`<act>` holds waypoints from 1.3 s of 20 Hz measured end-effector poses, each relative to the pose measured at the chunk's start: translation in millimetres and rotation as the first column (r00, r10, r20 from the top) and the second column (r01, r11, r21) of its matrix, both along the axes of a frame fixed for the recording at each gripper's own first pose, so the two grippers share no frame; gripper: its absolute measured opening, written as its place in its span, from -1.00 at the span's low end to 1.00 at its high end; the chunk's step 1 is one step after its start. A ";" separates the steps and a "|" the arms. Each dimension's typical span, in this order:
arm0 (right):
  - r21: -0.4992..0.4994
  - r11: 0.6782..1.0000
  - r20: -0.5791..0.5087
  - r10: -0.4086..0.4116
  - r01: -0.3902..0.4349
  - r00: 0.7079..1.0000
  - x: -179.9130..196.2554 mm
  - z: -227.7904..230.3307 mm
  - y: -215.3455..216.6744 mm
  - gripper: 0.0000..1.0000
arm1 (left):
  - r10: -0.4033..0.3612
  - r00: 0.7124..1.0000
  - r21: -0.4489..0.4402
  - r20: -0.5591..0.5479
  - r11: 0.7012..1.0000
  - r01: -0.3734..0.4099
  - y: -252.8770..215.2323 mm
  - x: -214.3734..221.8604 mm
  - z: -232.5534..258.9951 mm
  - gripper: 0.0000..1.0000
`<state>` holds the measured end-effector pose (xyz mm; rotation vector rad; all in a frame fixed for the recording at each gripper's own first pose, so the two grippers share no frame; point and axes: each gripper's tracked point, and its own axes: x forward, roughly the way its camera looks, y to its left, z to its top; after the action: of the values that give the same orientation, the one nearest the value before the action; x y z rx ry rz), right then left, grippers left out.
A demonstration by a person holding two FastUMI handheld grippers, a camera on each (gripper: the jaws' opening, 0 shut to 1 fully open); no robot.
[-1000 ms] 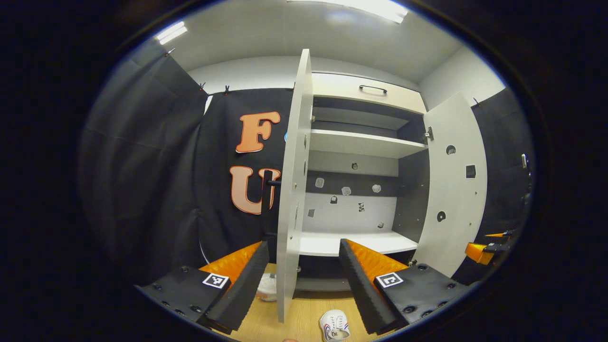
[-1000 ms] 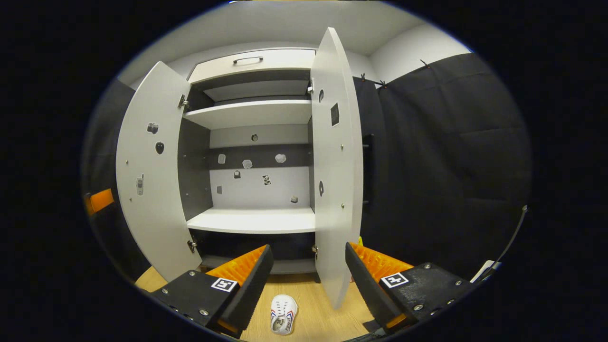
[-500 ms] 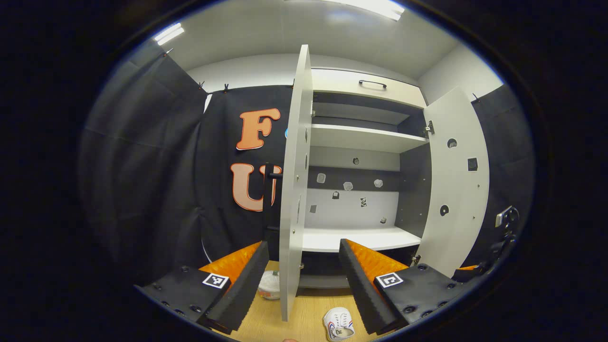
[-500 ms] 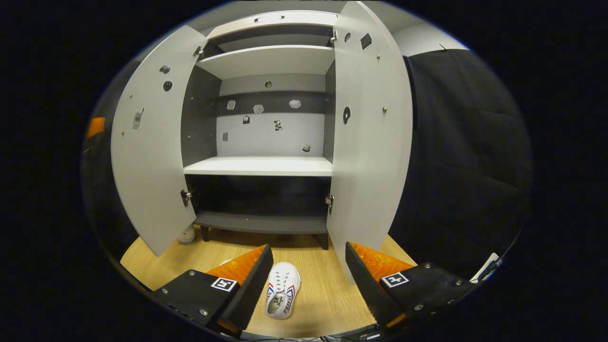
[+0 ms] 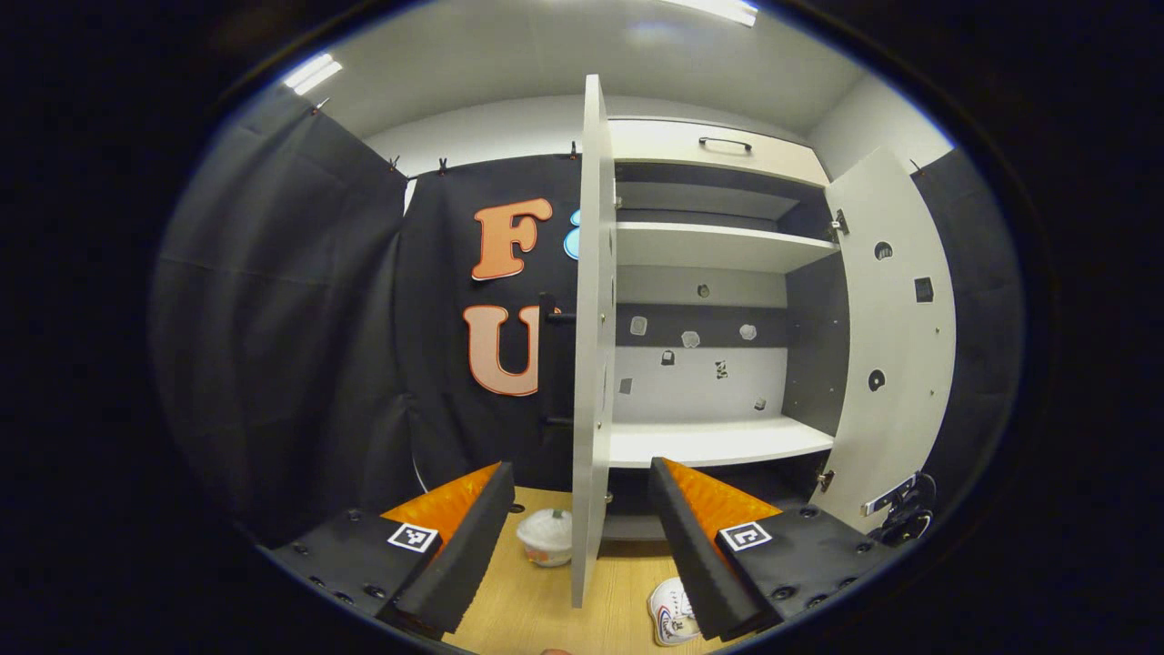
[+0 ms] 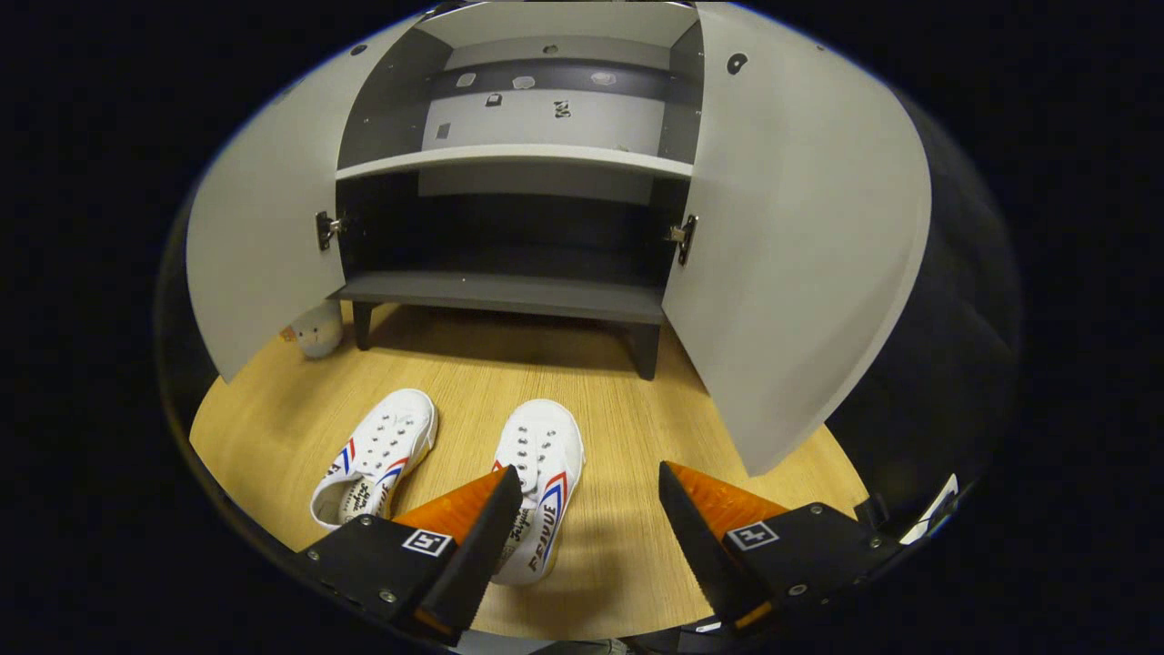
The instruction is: Grab one shoe with the right hand and put it into the shoe cabinet, grab the other shoe with the left hand and put it into the shoe cabinet; then close the right door with the right hand and the left door with the left hand.
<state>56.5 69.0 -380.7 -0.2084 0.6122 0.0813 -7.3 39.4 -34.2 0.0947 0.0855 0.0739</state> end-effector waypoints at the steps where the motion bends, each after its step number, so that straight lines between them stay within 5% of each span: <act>1: 0.005 1.000 -0.023 -0.006 0.006 1.000 0.8 -11.1 0.5 0.87 | 0.005 1.000 0.000 -0.005 1.000 -0.005 1.6 -1.5 -1.8 0.93; 10: 0.068 0.995 -0.138 -0.064 0.074 0.988 16.7 -63.1 -2.6 0.78 | 0.050 0.998 0.007 -0.047 0.999 -0.049 17.7 -6.1 -18.1 0.94; 16: 0.137 0.983 -0.237 -0.088 0.123 0.967 10.3 -93.9 0.8 0.52 | 0.047 0.997 0.028 -0.054 0.999 -0.046 14.9 -4.6 -21.2 0.89; 19: 0.190 0.974 -0.263 -0.070 0.123 0.962 9.8 -95.3 13.4 0.03 | 0.039 0.997 0.032 -0.069 0.999 -0.037 11.2 -3.9 -25.6 0.93; 23: 0.138 0.979 -0.233 -0.118 0.153 0.965 18.0 -86.2 4.1 -0.79 | 0.026 0.997 0.029 -0.078 0.999 -0.024 4.7 -1.9 -29.9 0.94; 26: 0.151 0.973 -0.242 -0.137 0.177 0.961 14.9 -69.4 1.4 -1.00 | 0.010 0.997 0.035 -0.074 0.999 -0.007 -1.8 -1.3 -31.3 0.94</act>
<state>71.4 70.3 -450.1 0.0183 0.8471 0.0033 -8.6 37.7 -65.5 0.1314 0.1589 0.0806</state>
